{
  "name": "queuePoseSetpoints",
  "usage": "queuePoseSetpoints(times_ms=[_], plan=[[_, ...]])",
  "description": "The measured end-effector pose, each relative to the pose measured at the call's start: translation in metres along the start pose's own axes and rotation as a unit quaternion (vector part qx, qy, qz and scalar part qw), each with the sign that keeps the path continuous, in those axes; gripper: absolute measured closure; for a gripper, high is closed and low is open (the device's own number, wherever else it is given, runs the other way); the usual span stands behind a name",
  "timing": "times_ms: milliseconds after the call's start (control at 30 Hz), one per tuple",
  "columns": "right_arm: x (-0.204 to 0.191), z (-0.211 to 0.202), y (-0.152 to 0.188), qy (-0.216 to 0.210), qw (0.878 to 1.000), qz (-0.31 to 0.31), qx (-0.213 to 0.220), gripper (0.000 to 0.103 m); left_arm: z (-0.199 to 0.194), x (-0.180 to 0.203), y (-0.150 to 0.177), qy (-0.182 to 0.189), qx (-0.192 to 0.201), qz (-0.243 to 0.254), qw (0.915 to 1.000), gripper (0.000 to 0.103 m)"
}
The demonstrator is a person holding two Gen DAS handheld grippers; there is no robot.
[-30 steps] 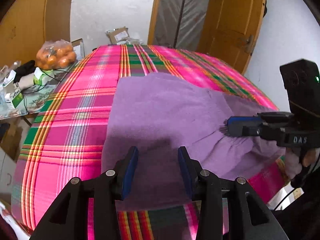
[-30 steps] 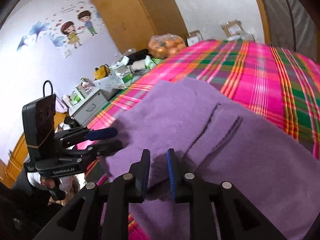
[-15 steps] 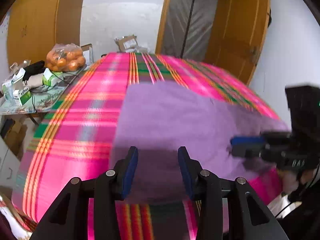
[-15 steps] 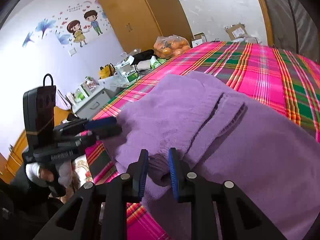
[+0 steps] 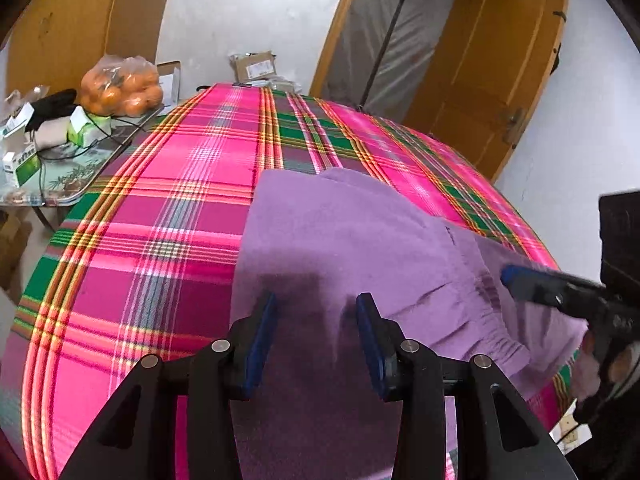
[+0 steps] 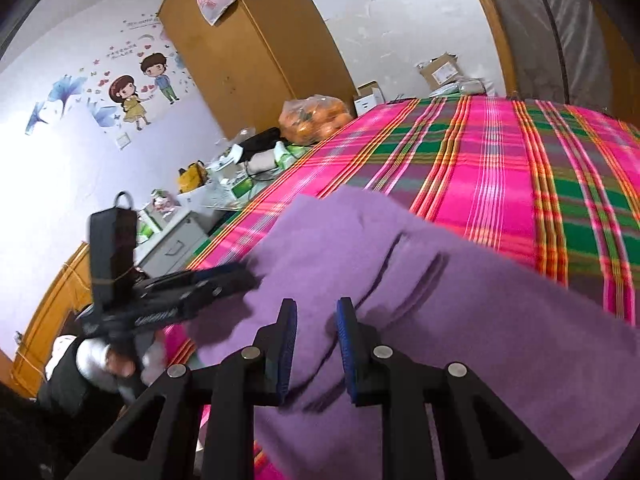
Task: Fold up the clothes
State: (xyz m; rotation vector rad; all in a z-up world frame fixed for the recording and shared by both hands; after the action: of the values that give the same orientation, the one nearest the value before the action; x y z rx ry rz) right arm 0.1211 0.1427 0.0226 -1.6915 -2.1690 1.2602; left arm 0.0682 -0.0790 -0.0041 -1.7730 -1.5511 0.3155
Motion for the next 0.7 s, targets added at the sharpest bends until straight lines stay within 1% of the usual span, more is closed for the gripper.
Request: queuePoseSetpoints(times_ms=[133, 233, 333, 367, 433, 467, 533, 633, 700], plan=[[0.002, 0.018, -0.020, 0.009, 1.000, 0.011, -0.011, 0.082, -0.004, 0.004, 0.004, -0.011, 0.004, 0.007, 0.9999, 0.060], [0.008, 0.033, -0.037, 0.021, 0.999, 0.033, -0.013, 0.082, -0.002, 0.002, 0.008, -0.012, 0.004, 0.006, 0.9999, 0.060], [0.020, 0.045, -0.049, 0.028, 0.998, 0.062, -0.015, 0.082, -0.002, 0.005, 0.009, -0.023, 0.005, 0.016, 0.9996, 0.060], [0.023, 0.049, -0.050, 0.031, 0.997, 0.066, -0.017, 0.082, -0.001, 0.006, 0.009, -0.026, 0.006, 0.018, 0.9995, 0.060], [0.035, 0.062, -0.050, 0.039, 0.996, 0.077, -0.033, 0.083, 0.000, 0.006, 0.010, -0.028, 0.008, 0.020, 0.9994, 0.060], [0.038, 0.064, -0.050, 0.040, 0.995, 0.080, -0.036, 0.087, 0.000, 0.006, 0.010, -0.028, 0.009, 0.019, 0.9994, 0.060], [0.040, 0.064, -0.049, 0.037, 0.996, 0.082, -0.031, 0.087, 0.000, 0.006, 0.010, -0.026, 0.012, 0.015, 0.9995, 0.060], [0.032, 0.059, -0.046, 0.039, 0.997, 0.063, -0.026, 0.082, 0.000, 0.006, 0.011, -0.027, 0.013, 0.013, 0.9995, 0.060], [0.023, 0.054, -0.041, 0.034, 0.998, 0.048, -0.023, 0.082, 0.000, 0.007, 0.011, -0.029, 0.013, 0.013, 0.9994, 0.060]])
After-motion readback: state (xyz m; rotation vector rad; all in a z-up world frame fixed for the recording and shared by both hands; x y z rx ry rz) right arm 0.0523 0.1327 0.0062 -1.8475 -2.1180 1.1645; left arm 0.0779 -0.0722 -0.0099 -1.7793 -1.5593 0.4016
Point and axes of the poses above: each gripper's, at about its wrist camera, not at the fingertips, and z roughly the way its jaws point, x to its right, y to its underside, the point moved 2 cm from there along z, roughly the way its jaws point, and after that the axes turned 4 degrees about -x, right-handed, at the moved point
